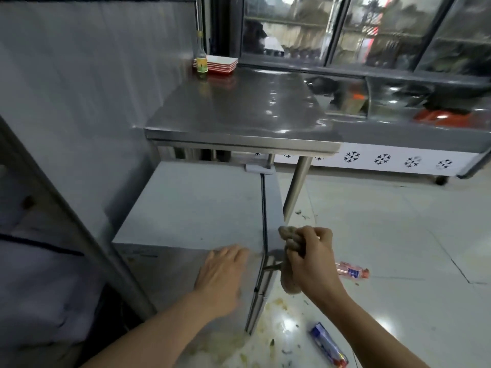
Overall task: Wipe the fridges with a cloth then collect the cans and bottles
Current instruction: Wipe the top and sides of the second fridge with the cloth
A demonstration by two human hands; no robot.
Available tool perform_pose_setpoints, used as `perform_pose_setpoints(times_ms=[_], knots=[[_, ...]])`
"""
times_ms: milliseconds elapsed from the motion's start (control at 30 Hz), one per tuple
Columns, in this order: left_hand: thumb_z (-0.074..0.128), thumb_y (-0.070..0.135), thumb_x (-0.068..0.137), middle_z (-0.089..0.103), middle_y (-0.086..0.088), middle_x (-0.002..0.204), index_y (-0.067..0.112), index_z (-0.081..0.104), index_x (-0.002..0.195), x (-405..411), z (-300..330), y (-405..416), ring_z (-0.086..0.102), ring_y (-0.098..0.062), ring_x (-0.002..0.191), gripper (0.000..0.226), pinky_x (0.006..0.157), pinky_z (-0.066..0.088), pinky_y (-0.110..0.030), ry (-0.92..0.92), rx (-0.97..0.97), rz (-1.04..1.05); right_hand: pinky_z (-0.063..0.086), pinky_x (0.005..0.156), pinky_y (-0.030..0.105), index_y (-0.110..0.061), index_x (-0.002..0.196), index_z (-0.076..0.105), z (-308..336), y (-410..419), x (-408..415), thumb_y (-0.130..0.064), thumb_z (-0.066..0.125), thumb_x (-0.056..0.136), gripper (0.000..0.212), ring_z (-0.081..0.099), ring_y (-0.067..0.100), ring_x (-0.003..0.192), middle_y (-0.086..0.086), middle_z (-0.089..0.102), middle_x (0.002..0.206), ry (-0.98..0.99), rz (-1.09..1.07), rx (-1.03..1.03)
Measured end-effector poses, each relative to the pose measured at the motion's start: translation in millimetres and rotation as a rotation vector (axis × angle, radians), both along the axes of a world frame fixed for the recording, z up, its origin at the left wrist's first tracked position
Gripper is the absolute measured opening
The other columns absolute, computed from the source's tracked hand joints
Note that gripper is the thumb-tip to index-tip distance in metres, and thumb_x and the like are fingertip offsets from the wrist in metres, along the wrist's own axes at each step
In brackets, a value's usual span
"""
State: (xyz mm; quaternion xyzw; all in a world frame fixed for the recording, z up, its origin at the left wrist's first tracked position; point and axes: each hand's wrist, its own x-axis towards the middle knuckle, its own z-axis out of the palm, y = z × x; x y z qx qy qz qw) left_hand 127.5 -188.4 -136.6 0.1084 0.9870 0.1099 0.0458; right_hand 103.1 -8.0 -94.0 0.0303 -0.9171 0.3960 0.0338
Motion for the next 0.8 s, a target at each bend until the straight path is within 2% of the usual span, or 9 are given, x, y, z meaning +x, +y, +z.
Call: perform_pose_setpoints(times_ms=[67, 200, 300, 367, 500, 600, 667, 733, 800], knots=[[0.061, 0.016, 0.08, 0.026, -0.002, 0.148, 0.019, 0.024, 0.14, 0, 21, -3, 0.026, -0.021, 0.135, 0.071, 0.112, 0.023, -0.036, -0.081, 0.008, 0.021, 0.037, 0.068, 0.002, -0.018, 0.103, 0.047, 18, 5, -1, -0.005, 0.054, 0.087, 0.022, 0.042, 0.0, 0.084, -0.004, 0.024, 0.119, -0.03, 0.024, -0.015], [0.056, 0.018, 0.086, 0.02, -0.005, 0.153, 0.016, 0.019, 0.144, 1, 69, -6, 0.026, -0.023, 0.137, 0.069, 0.11, 0.026, -0.035, -0.174, 0.008, 0.095, 0.036, 0.075, 0.004, -0.023, 0.102, 0.044, 52, 10, -6, -0.005, 0.054, 0.086, 0.026, 0.043, 0.0, 0.088, -0.005, 0.025, 0.118, -0.109, 0.064, -0.051], [0.057, 0.02, 0.087, 0.026, -0.006, 0.149, 0.014, 0.023, 0.141, 4, 99, -7, 0.033, -0.026, 0.132, 0.064, 0.107, 0.032, -0.039, -0.197, 0.009, 0.151, 0.032, 0.087, 0.01, -0.021, 0.106, 0.046, 75, 10, -11, -0.004, 0.053, 0.086, 0.027, 0.04, 0.004, 0.097, -0.002, 0.026, 0.121, -0.143, 0.115, -0.038], [0.056, 0.022, 0.088, 0.03, -0.006, 0.146, 0.014, 0.026, 0.139, 6, 114, -9, 0.037, -0.026, 0.129, 0.06, 0.105, 0.034, -0.04, -0.21, 0.033, 0.192, 0.033, 0.079, 0.004, -0.018, 0.11, 0.048, 88, 8, -15, -0.003, 0.054, 0.086, 0.029, 0.041, 0.004, 0.095, -0.001, 0.029, 0.122, -0.143, 0.16, -0.012], [0.057, 0.029, 0.088, 0.033, -0.006, 0.144, 0.012, 0.029, 0.137, 10, 133, -22, 0.038, -0.026, 0.128, 0.06, 0.104, 0.035, -0.039, -0.202, 0.121, 0.282, 0.034, 0.079, 0.016, -0.01, 0.117, 0.053, 103, -1, -23, -0.006, 0.06, 0.085, 0.033, 0.042, 0.011, 0.096, 0.007, 0.044, 0.117, -0.07, 0.205, 0.054], [0.058, 0.031, 0.087, 0.036, -0.006, 0.141, 0.014, 0.028, 0.138, 12, 140, -37, 0.041, -0.025, 0.124, 0.061, 0.101, 0.038, -0.039, -0.206, 0.174, 0.34, 0.034, 0.078, 0.017, -0.008, 0.112, 0.055, 110, -15, -33, -0.003, 0.059, 0.084, 0.029, 0.044, 0.013, 0.094, 0.009, 0.048, 0.113, -0.069, 0.224, 0.046], [0.059, 0.03, 0.086, 0.039, -0.007, 0.139, 0.014, 0.031, 0.136, 9, 140, -48, 0.043, -0.025, 0.123, 0.058, 0.1, 0.039, -0.039, -0.206, 0.214, 0.377, 0.036, 0.077, 0.013, -0.006, 0.107, 0.055, 113, -27, -41, 0.001, 0.055, 0.085, 0.024, 0.048, 0.017, 0.096, 0.008, 0.047, 0.112, -0.053, 0.237, 0.061], [0.059, 0.029, 0.086, 0.042, -0.007, 0.136, 0.014, 0.035, 0.132, 4, 137, -57, 0.044, -0.025, 0.121, 0.053, 0.099, 0.04, -0.038, -0.212, 0.259, 0.406, 0.037, 0.073, 0.002, -0.005, 0.096, 0.054, 113, -41, -55, 0.008, 0.05, 0.084, 0.018, 0.05, 0.014, 0.094, 0.007, 0.044, 0.104, -0.022, 0.247, 0.047], [0.059, 0.028, 0.087, 0.043, -0.006, 0.135, 0.013, 0.036, 0.13, -2, 130, -64, 0.045, -0.024, 0.12, 0.051, 0.099, 0.04, -0.039, -0.232, 0.28, 0.428, 0.036, 0.069, 0.002, -0.006, 0.094, 0.054, 110, -55, -72, 0.007, 0.05, 0.085, 0.017, 0.045, 0.009, 0.086, 0.012, 0.044, 0.104, -0.033, 0.236, 0.033]])
